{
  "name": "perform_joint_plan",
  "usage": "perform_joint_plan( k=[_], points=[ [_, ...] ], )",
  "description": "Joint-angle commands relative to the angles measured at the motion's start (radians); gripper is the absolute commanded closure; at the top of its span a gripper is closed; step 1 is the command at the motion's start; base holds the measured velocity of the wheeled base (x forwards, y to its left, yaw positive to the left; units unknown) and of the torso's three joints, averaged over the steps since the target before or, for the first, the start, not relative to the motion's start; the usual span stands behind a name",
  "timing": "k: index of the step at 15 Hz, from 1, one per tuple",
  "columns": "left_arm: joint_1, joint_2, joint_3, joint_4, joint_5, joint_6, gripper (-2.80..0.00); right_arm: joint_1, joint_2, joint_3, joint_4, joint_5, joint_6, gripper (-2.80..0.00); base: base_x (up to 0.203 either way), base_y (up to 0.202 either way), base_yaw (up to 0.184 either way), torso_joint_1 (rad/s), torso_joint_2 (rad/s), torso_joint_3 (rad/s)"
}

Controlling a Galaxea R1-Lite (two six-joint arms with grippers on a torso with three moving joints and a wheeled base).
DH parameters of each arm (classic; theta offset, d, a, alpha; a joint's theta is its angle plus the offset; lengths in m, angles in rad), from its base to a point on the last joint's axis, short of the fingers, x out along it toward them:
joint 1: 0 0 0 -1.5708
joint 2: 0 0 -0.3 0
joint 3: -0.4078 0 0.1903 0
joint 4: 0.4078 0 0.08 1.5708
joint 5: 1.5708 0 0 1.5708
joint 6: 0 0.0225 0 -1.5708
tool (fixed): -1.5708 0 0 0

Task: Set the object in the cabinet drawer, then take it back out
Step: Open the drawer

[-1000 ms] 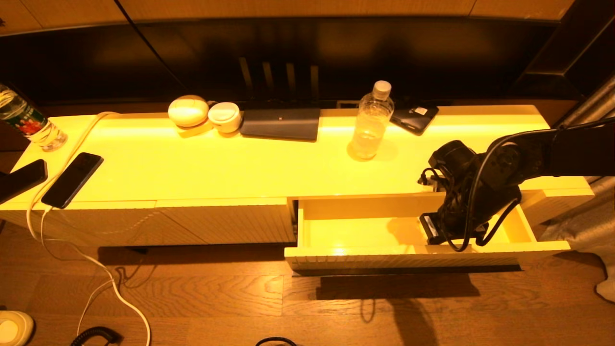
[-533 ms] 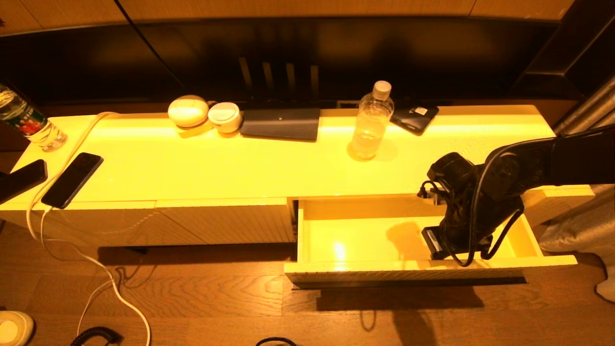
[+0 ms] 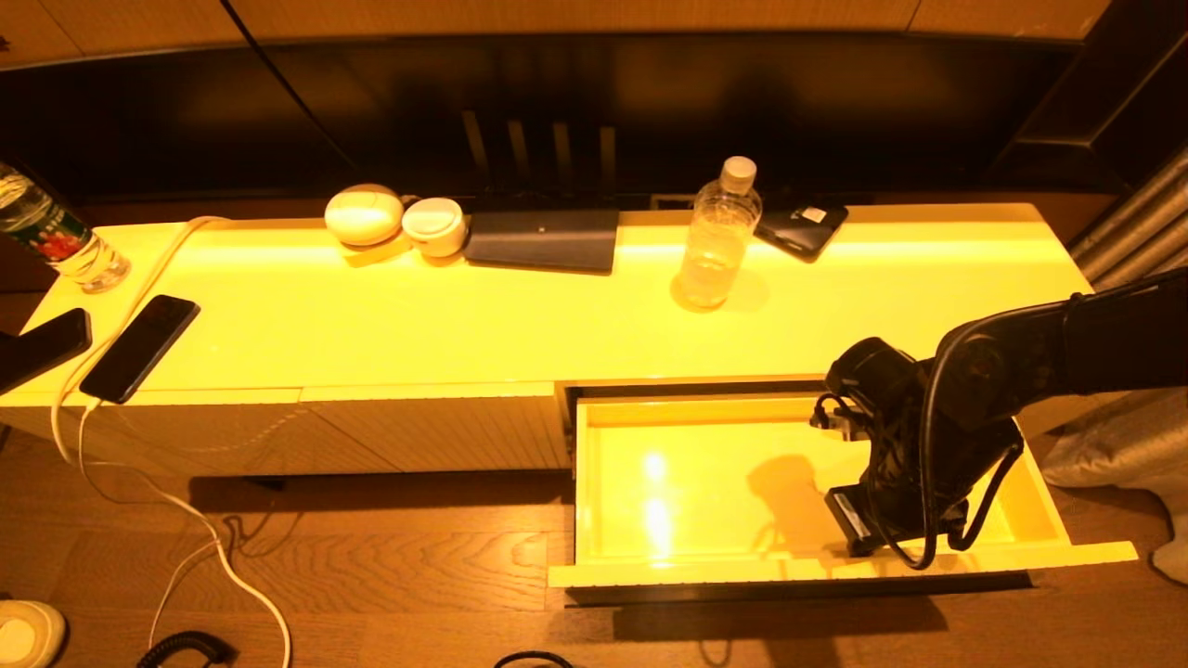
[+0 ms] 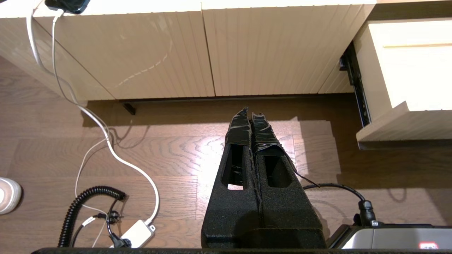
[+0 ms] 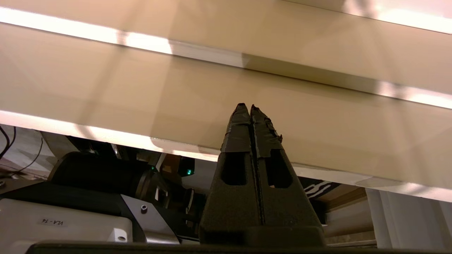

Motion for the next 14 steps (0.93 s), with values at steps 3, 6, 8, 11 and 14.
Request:
perform_joint_plan(
  k=[3,6,8,11,14],
  points=[
    [0.0,0.0,0.003,0.0,0.0,0.0,0.0,0.003,-0.01,0.035,0.016,0.001,0.001,0.0,0.0,0.0,0.0,0.0,0.0,0.0],
    [0.0,0.0,0.003,0.0,-0.001,0.0,0.0,0.001,-0.035,0.027,0.012,0.001,0.001,0.0,0.0,0.0,0.0,0.0,0.0,0.0],
    [0.0,0.0,0.003,0.0,0.0,0.0,0.0,0.0,-0.068,0.018,0.003,-0.001,0.001,0.0,0.0,0.0,0.0,0.0,0.0,0.0],
    [0.0,0.0,0.003,0.0,0.0,0.0,0.0,-0.039,-0.204,-0.031,-0.075,-0.004,-0.002,0.0,0.0,0.0,0.0,0.0,0.0,0.0],
    [0.0,0.0,0.003,0.0,0.0,0.0,0.0,-0.071,-0.34,-0.052,-0.136,-0.044,-0.014,0.0,0.0,0.0,0.0,0.0,0.0,0.0]
  ],
)
